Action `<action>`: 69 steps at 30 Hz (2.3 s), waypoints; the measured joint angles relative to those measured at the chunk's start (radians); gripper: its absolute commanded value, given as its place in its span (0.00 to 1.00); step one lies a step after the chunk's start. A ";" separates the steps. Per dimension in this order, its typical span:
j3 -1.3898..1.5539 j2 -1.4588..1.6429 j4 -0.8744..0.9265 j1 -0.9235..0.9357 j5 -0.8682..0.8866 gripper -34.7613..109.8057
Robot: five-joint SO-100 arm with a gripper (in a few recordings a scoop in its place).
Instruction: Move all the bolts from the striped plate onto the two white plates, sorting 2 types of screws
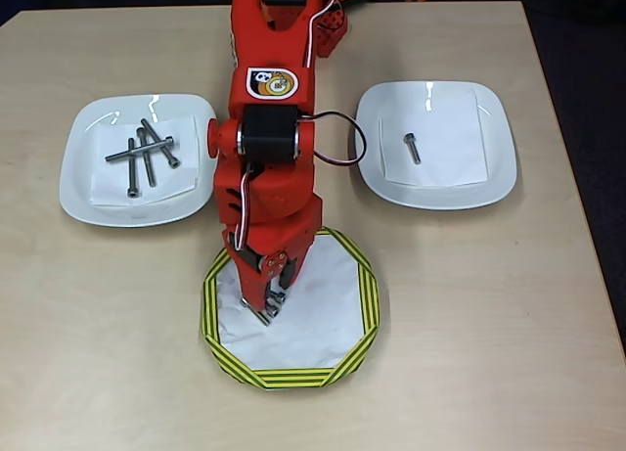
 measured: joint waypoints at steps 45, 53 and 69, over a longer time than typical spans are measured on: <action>-0.388 -0.230 0.189 0.032 -0.084 0.24; -0.379 -0.196 0.262 0.025 -0.052 0.24; 0.213 0.430 0.279 -0.172 0.411 0.24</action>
